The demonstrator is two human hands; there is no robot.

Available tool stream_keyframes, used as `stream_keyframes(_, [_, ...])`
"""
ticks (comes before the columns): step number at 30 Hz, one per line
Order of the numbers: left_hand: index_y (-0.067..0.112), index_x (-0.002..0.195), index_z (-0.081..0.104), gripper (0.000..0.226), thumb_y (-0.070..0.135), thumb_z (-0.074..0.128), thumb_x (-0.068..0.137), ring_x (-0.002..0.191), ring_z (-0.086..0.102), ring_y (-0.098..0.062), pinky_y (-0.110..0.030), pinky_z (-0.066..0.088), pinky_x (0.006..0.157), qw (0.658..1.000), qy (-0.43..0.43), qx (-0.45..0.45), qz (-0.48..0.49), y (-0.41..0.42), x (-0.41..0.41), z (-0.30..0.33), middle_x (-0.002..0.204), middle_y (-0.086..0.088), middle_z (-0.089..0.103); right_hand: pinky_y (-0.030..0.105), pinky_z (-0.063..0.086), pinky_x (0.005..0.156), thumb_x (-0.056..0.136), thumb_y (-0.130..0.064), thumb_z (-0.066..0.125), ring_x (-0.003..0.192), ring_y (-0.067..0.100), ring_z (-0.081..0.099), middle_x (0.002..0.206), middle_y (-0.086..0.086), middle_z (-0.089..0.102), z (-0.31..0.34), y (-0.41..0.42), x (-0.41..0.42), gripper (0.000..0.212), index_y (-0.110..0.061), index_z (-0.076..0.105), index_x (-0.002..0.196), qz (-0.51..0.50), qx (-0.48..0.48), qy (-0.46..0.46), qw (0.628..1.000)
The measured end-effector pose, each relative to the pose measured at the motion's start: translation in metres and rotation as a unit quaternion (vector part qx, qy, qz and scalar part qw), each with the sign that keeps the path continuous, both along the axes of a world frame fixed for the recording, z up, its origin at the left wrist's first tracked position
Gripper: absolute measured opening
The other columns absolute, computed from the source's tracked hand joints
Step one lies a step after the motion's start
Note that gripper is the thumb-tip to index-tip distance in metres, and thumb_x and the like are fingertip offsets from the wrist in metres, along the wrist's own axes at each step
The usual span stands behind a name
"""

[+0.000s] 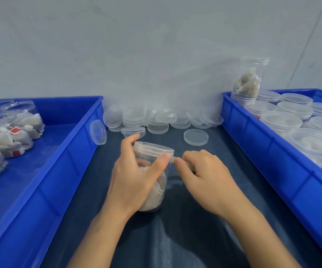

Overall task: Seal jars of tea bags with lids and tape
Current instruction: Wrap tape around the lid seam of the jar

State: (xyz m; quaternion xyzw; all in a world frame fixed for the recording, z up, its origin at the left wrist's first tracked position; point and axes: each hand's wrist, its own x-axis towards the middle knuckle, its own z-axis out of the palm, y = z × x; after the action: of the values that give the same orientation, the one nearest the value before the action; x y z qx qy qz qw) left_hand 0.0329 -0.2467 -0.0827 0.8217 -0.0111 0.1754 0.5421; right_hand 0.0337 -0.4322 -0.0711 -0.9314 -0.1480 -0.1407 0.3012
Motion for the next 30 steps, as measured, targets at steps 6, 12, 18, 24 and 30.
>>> stream_keyframes(6, [0.036,0.147,0.049,0.103,0.088,0.061,0.059,0.106,0.060,0.014,-0.011,0.044,0.083,0.998,-0.001,0.049,0.032,-0.003,0.001,0.001,0.118,0.019,0.068,0.043,0.052,0.077,0.105,-0.051,0.039,0.076,0.021,0.059,0.075,-0.003,0.063,0.007,-0.007,0.001,0.043,-0.019,0.060,0.084,0.010,0.025,0.115,0.993])
stream_keyframes(12, [0.039,0.161,0.034,0.109,0.087,0.057,0.066,0.109,0.049,0.026,-0.007,0.036,0.084,0.996,-0.022,0.074,0.036,-0.009,-0.003,-0.001,0.133,0.026,0.055,0.047,0.052,0.086,0.108,-0.047,0.037,0.084,0.022,0.062,0.080,-0.007,0.067,0.006,-0.011,0.001,0.035,-0.028,0.061,0.089,0.031,0.012,0.161,0.986])
stream_keyframes(18, [0.046,0.153,0.036,0.107,0.089,0.069,0.061,0.104,0.051,0.023,-0.007,0.038,0.079,0.995,-0.017,0.092,0.046,-0.011,-0.004,-0.001,0.129,0.022,0.063,0.043,0.047,0.070,0.106,-0.047,0.041,0.076,0.030,0.057,0.068,-0.002,0.058,0.005,-0.008,0.001,0.044,-0.015,0.050,0.078,0.013,0.018,0.104,0.994])
stream_keyframes(24, [0.045,0.145,0.043,0.104,0.091,0.068,0.056,0.101,0.061,0.011,-0.011,0.045,0.076,0.995,-0.013,0.080,0.053,-0.009,-0.001,-0.002,0.115,0.021,0.066,0.035,0.031,0.058,0.103,-0.050,0.044,0.063,0.023,0.046,0.058,-0.006,0.047,0.006,-0.010,-0.001,0.047,-0.016,0.043,0.071,0.018,0.014,0.047,0.999])
stream_keyframes(30, [0.048,0.138,0.044,0.099,0.092,0.072,0.053,0.099,0.061,0.014,-0.012,0.045,0.076,0.996,-0.011,0.058,0.060,-0.010,0.000,-0.002,0.111,0.026,0.065,0.039,0.037,0.060,0.105,-0.044,0.047,0.062,0.025,0.045,0.055,-0.002,0.044,0.006,-0.012,-0.002,0.047,-0.016,0.040,0.069,0.023,0.004,0.024,0.999])
